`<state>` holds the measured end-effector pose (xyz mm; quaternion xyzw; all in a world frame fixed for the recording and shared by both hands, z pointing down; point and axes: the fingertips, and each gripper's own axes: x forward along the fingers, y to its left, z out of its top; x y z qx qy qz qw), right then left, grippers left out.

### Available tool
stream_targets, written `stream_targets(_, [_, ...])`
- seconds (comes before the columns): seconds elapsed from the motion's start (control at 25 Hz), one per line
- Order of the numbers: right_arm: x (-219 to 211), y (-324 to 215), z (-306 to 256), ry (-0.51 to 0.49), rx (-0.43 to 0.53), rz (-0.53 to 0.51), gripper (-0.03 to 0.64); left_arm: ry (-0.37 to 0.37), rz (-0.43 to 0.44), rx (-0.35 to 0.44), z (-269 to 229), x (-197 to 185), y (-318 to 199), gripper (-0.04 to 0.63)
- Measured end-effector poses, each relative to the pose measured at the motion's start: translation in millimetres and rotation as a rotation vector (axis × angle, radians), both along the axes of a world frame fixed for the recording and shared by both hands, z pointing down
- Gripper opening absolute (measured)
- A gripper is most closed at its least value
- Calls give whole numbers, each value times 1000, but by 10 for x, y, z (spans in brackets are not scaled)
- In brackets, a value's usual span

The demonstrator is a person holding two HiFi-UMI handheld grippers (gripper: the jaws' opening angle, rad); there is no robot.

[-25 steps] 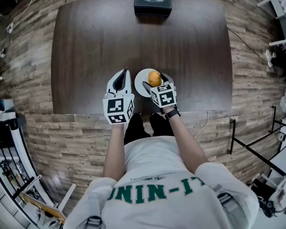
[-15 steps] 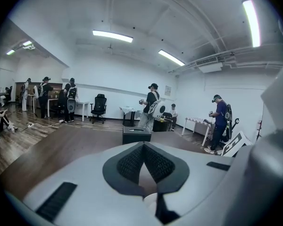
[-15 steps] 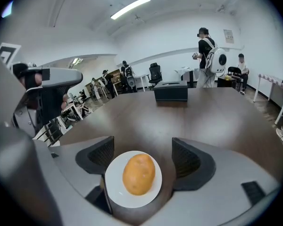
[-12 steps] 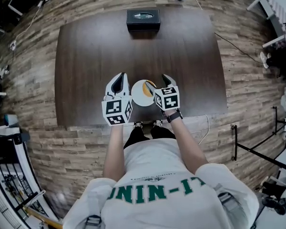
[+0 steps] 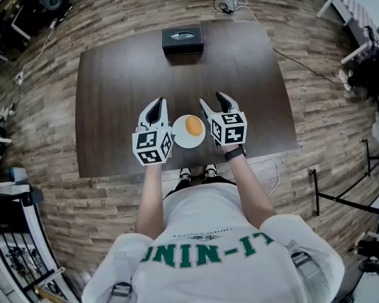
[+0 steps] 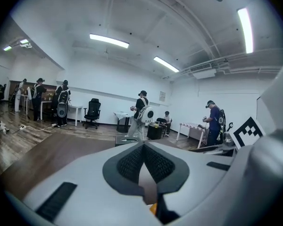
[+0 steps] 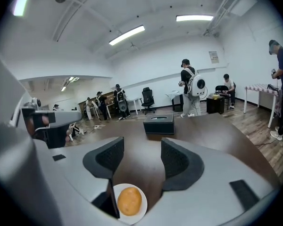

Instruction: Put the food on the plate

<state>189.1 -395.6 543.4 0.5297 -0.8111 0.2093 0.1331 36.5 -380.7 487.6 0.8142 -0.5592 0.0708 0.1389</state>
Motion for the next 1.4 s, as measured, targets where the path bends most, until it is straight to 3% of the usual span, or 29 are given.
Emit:
stream_targets(0.72, [-7, -107, -1337, -53, 286, 21, 146, -6, 5, 121, -686, -15, -202, 11])
stream_targets(1.16, [-44, -119, -1817, -97, 385, 21, 98, -3, 6, 205, -1075, -56, -262, 11])
stream_targets(1.4, [-73, -145, -1989, -69, 438, 28, 66, 6, 16, 240, -1228, -57, -312, 11])
